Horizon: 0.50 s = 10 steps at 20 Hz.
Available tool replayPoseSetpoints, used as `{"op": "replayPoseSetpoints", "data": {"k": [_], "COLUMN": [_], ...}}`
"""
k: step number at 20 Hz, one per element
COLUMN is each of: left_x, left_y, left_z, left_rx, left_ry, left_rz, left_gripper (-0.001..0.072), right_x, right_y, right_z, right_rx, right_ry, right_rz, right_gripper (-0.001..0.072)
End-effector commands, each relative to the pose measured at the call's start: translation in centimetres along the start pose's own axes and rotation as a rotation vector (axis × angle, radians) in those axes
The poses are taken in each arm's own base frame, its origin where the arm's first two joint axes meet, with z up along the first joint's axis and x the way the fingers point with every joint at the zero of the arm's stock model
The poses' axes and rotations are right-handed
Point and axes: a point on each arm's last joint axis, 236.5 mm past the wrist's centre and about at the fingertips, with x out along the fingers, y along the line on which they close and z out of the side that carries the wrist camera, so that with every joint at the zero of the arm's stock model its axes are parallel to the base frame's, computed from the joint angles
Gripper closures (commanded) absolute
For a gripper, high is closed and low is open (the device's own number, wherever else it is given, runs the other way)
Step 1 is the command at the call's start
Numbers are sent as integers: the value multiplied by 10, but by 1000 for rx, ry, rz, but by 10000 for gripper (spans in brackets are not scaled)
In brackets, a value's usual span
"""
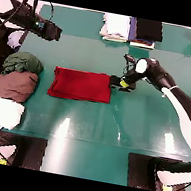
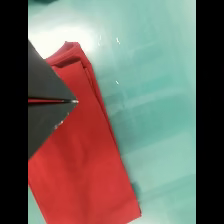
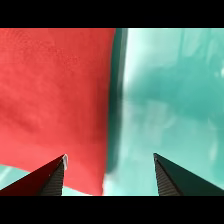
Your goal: Fold the shirts.
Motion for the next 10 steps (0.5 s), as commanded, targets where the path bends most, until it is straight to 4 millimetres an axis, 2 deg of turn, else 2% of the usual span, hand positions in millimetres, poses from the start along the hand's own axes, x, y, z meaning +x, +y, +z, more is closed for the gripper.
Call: {"op": "replayPoseSetpoints", "data": {"k": [1,4,8,9,10], "left_x": [2,2,2,1,1], "left_y": [-2,-3,-3,-3,-3], "left_z": [-3,-8,-15,-16,-18], "left_rx": [12,13,14,14,14], "left_ry": [13,34,64,70,75], "left_rz": [-5,-7,-9,-10,-10], "left_gripper": [681,680,681,680,680], "right_x": [23,38,58,61,62], "right_y": [18,34,32,31,31], "right_z": [-3,-1,-10,-11,-9], "right_rx": [44,4,-7,-7,-7], "right_ry": [44,66,174,186,180], "right_rz": [49,43,0,-6,-4], "right_gripper": [101,116,141,175,255]}}
